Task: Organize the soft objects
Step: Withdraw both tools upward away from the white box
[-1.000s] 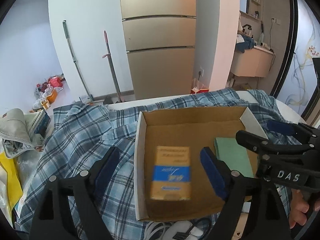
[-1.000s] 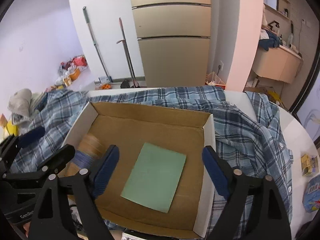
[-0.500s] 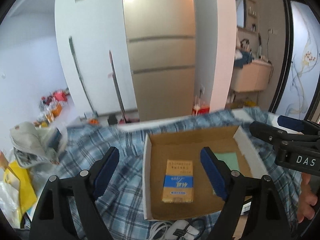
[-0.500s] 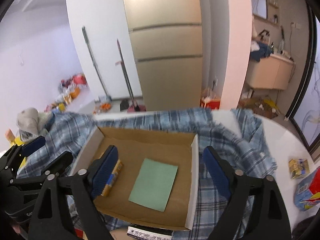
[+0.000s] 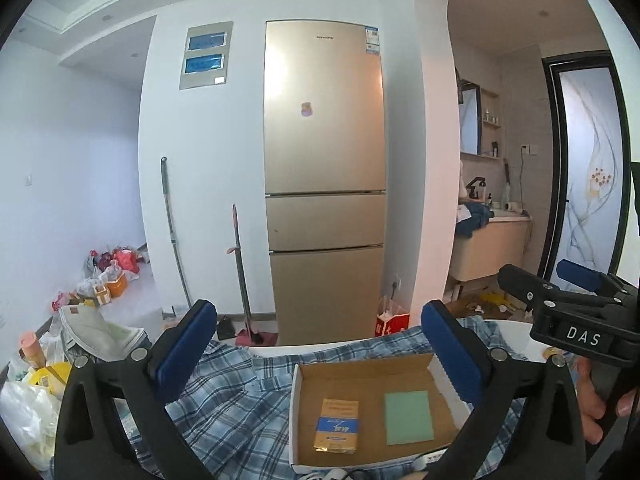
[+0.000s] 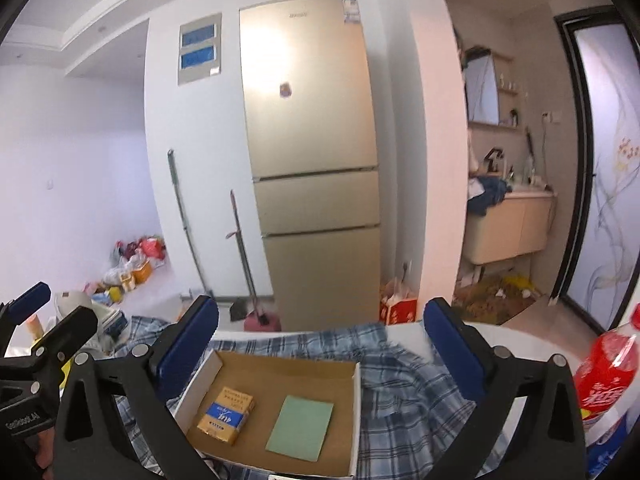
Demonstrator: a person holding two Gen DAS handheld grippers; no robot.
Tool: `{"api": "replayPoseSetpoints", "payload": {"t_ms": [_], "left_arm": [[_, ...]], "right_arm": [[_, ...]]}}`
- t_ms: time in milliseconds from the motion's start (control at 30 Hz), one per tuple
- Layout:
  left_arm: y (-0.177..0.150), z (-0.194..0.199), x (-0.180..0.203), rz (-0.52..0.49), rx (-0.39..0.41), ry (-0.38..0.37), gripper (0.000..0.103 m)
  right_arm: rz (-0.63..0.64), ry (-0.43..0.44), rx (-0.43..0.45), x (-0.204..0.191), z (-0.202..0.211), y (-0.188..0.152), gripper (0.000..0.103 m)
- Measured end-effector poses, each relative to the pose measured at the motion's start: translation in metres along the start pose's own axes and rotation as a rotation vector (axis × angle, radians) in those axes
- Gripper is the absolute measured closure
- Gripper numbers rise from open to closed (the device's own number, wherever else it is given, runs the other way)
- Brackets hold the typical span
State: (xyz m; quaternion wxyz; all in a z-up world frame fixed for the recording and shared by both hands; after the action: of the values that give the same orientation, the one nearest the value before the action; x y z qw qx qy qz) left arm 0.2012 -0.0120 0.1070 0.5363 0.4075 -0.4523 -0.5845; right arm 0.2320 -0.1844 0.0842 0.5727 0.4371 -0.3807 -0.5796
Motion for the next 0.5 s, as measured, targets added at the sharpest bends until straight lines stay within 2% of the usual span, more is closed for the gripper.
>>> {"api": "replayPoseSetpoints", "payload": {"t_ms": [267, 500], "left_arm": [[0.005, 0.041, 0.019, -0.023, 0.033, -0.065, 0.0], [-0.004, 0.088, 0.022, -0.034, 0.099, -0.036, 0.0]], "right_arm": [[0.07, -0.011, 0.038, -0.008, 0.033, 0.0, 0.0], [0.041, -0.003, 0.067, -0.005, 0.06, -0.012, 0.0]]}}
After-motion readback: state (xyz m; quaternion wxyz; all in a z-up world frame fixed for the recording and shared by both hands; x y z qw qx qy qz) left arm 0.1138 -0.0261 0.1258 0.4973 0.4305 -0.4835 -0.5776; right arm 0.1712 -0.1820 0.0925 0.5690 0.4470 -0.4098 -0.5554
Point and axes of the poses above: each gripper's, at about its wrist camera, not at the fingertips, and z roughly against the way its jaws point, x to its right, y to its top, the point moved 6 cm from there along -z, roughly the way its jaws point, and after that the axes turned 1 degree about -y, right-handed, at the moved point
